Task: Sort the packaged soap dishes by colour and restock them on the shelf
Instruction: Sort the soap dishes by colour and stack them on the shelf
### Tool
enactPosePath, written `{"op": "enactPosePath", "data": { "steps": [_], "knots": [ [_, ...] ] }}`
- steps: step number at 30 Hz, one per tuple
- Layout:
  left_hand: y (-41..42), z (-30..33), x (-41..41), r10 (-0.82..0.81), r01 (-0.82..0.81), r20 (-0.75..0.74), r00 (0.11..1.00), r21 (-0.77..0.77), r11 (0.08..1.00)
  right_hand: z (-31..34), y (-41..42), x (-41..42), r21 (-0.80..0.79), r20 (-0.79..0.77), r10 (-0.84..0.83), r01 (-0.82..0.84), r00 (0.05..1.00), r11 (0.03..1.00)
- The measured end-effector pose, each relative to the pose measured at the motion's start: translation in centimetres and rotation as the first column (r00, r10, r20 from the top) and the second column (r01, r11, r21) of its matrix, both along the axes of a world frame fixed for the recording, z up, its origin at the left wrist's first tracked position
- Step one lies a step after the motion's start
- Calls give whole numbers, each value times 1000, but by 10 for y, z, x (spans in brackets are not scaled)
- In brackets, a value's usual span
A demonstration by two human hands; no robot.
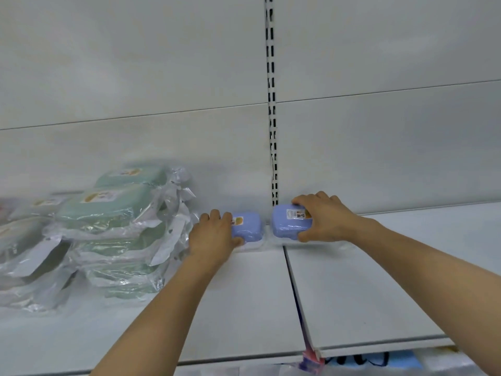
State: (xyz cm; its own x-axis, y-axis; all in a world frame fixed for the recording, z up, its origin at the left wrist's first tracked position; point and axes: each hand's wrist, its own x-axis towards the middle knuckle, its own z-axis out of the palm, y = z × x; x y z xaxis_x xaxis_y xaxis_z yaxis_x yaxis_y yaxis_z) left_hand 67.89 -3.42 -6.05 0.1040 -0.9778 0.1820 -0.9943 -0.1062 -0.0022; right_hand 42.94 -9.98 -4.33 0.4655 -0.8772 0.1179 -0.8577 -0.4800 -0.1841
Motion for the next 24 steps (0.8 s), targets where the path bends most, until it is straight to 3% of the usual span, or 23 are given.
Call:
{"op": "enactPosePath", "data": {
  "steps": [6, 11, 14, 19, 24],
  "knots": [
    [-2, -8, 5, -35, 28, -101, 994, -67, 997, -10, -5, 9, 92, 46, 19, -23, 999, 995],
    [0, -4, 3, -30, 27, -76, 997, -48, 998, -15, 1, 5, 30, -19, 64, -63, 998, 998],
    [10, -2, -9, -61, 43, -191, 980, -97, 994, -13, 16, -7, 2, 61, 73, -74, 995, 997],
    [48, -9, -69, -280, 199, -201, 939, -346, 917, -12, 70, -60, -246, 184, 60, -13, 981, 969],
    [101, -21, -166, -433, 310, -205, 878, -446, 839, -22, 142, -140, -344, 174, -16, 76, 985, 936]
  ]
}}
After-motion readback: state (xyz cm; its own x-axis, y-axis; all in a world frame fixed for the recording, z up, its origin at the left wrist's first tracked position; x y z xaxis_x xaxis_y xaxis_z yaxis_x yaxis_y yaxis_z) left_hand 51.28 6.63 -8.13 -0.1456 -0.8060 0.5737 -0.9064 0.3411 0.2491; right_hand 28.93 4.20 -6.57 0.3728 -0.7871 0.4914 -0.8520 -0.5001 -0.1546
